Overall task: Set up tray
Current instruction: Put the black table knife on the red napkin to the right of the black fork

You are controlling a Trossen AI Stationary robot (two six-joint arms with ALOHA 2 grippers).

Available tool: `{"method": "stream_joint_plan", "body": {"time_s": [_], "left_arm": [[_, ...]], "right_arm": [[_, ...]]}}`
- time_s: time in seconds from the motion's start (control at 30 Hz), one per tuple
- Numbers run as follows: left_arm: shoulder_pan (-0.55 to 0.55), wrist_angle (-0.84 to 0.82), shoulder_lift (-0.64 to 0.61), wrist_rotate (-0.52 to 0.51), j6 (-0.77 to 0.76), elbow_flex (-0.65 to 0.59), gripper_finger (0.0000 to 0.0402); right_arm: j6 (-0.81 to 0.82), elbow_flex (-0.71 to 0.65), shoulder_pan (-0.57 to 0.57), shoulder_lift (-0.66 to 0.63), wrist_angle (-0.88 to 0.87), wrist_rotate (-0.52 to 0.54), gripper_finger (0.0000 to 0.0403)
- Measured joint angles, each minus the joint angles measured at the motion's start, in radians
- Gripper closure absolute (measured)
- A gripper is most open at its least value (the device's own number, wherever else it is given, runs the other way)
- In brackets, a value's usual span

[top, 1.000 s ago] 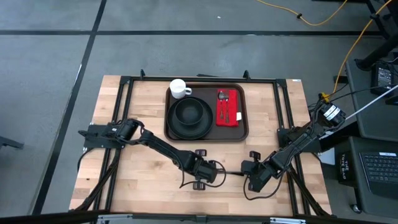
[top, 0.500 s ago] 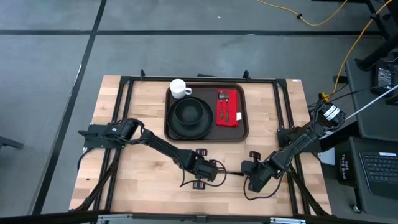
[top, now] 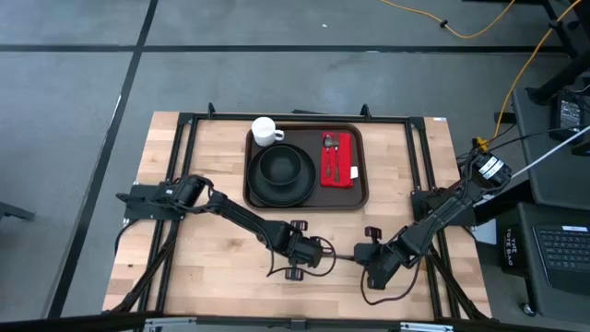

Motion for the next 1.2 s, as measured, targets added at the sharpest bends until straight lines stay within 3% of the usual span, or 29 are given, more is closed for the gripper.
{"method": "stream_joint_plan", "body": {"time_s": [0.37, 0.9, 1.2], "left_arm": [[-0.004, -0.001, -0.046, -0.019, 0.028, -0.001, 0.0345], [-0.005, 0.005, -0.054, -0.128, -0.004, 0.000, 0.0345], [-0.005, 0.004, -0.054, -0.139, -0.004, 0.001, 0.0345]], "right_arm": [[-0.055, 0.080, 0.034, -0.002, -0.040, 0.117, 0.0365], [-0.121, 0.102, -0.030, -0.003, 0.014, 0.152, 0.0364], [-0.237, 0.102, -0.072, -0.003, 0.066, 0.152, 0.0301]]}}
